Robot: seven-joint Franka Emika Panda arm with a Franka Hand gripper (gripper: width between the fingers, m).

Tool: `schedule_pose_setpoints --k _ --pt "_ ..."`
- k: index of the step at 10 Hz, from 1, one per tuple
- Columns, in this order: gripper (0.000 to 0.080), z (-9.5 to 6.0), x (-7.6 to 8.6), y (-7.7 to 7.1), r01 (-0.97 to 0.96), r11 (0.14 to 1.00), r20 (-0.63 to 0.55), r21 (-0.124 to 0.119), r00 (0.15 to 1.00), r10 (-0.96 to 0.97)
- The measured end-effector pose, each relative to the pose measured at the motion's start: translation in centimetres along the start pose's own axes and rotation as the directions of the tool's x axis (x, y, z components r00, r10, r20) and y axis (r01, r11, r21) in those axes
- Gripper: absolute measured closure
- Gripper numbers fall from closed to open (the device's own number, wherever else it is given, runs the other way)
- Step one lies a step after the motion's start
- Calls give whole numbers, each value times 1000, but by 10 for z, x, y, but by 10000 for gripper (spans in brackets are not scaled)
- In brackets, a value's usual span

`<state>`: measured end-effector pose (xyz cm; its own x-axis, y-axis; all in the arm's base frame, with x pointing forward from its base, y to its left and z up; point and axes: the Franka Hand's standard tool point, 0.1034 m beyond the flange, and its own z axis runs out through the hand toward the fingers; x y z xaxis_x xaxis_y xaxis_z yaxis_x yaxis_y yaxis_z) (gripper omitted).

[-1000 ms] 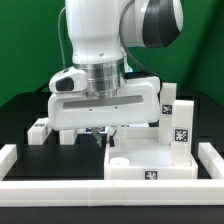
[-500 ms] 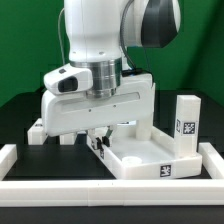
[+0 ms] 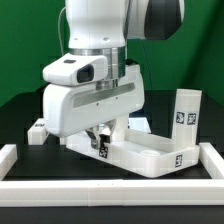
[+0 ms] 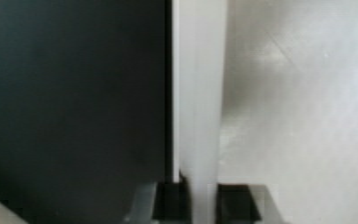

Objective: Assemble desk

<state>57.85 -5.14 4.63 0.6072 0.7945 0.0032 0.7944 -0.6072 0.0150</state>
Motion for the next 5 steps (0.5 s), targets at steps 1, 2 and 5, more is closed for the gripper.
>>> schedule_pose_setpoints --k 1,2,5 --pt "738 -1 15 6 176 983 -10 -49 984 -177" --pt "738 4 24 11 312 947 -17 -71 949 -314" --pt "738 9 20 16 481 874 20 -73 877 -481"
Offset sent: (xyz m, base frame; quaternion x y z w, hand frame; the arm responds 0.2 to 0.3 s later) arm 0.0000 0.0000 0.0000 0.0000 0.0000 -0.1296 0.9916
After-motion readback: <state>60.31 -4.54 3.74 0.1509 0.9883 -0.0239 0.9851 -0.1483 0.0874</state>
